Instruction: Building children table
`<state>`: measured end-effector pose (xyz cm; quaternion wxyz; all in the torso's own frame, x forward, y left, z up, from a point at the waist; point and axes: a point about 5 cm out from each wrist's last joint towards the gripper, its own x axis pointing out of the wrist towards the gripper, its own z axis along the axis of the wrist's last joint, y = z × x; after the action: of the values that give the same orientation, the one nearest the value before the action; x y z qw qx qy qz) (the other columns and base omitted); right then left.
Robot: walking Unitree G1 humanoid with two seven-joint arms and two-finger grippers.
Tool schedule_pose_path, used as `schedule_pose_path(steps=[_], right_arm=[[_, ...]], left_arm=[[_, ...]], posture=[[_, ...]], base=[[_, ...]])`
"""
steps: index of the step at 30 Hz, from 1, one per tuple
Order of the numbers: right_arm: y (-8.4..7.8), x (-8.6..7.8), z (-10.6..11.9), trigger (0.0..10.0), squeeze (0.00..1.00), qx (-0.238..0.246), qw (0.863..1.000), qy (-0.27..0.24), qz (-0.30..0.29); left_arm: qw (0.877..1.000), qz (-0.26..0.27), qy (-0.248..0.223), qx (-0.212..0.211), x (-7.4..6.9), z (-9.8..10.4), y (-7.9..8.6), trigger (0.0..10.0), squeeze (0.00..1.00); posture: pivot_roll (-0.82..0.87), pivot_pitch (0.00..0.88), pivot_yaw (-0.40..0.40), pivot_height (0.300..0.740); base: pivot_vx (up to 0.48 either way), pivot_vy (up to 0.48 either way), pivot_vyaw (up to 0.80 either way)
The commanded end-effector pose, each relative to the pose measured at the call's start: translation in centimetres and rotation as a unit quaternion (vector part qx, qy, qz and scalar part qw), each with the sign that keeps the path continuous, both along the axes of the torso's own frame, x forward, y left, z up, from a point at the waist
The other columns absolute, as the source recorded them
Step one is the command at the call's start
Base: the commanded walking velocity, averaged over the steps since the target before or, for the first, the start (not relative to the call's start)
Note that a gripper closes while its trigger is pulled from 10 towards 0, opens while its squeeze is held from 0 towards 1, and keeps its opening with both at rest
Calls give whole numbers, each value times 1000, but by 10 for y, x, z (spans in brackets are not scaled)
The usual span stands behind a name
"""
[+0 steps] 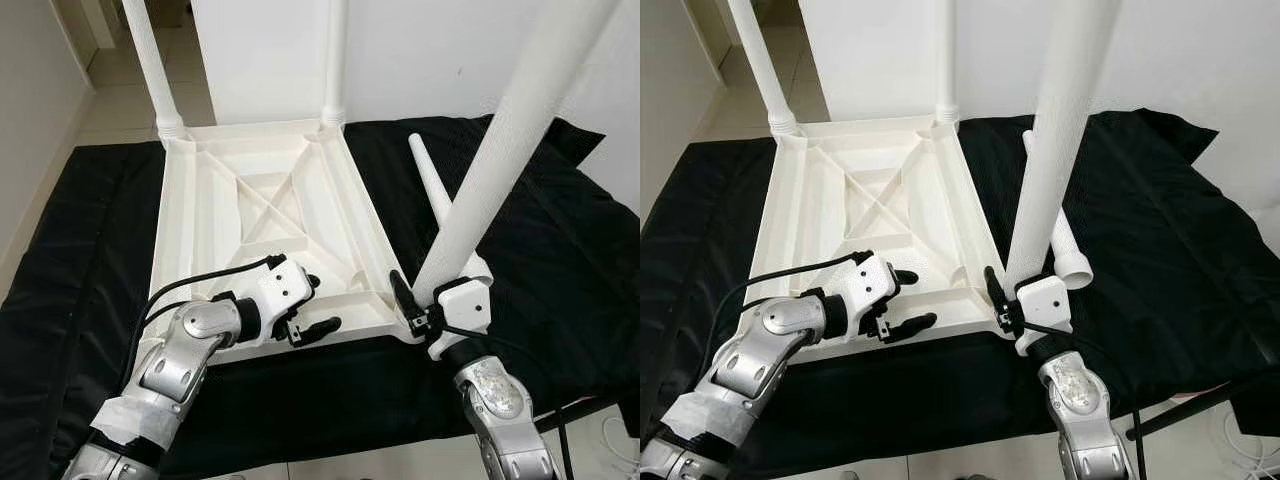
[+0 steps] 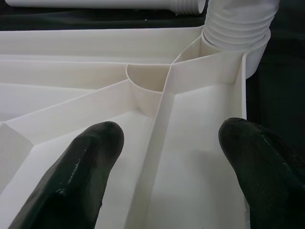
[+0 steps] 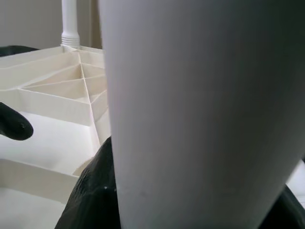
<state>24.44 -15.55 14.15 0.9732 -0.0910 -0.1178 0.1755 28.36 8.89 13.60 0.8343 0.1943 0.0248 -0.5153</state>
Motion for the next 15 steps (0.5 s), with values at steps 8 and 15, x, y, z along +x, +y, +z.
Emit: schedule_pose_path(steps=[8,15], right_arm=[[-7,6,-23,10000,0,22,996,87,-28],[-4,4,-20,10000,0,-30,997,72,18]], left_arm=[[999,40,-30,-1,7,9,4,10000,0],[999,43,-29,-1,7,9,4,10000,0]], posture=[[-25,51,8,740],[-26,48,5,740]], base=[[0,0,0],[0,0,0]])
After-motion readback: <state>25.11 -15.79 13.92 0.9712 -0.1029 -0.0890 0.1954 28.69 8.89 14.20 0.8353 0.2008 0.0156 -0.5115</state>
